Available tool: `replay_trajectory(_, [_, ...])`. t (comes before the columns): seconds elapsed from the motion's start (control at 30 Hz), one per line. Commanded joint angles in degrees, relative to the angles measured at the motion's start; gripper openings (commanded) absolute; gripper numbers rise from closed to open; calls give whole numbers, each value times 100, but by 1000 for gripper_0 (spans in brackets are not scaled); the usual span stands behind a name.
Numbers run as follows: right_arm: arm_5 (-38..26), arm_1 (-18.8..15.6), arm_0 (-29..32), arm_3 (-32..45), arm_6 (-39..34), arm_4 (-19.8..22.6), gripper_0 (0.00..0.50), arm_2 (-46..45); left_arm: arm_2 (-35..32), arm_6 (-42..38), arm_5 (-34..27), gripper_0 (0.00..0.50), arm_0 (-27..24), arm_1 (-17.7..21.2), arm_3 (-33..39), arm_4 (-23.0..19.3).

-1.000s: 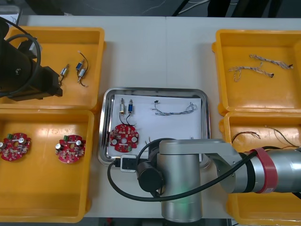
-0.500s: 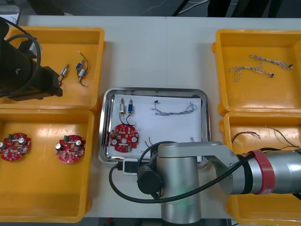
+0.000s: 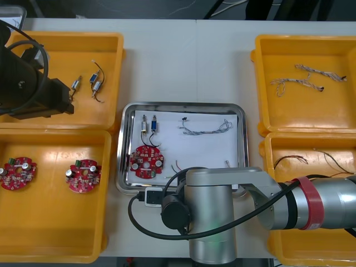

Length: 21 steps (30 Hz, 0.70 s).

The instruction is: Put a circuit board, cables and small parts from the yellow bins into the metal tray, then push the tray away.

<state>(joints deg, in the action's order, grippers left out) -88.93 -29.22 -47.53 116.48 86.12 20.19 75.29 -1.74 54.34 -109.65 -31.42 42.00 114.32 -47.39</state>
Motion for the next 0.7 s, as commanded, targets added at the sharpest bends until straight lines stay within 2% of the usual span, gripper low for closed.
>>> replay_trajectory(0.03, [-28,48,-108,59,-104,12,0,82,68,-301,-35,500,22,230,170,-42])
replay_trajectory(0.7, [104,-312,-521,68,-86,12,0,-137,68,-301,-35,500,22,230,170,-42])
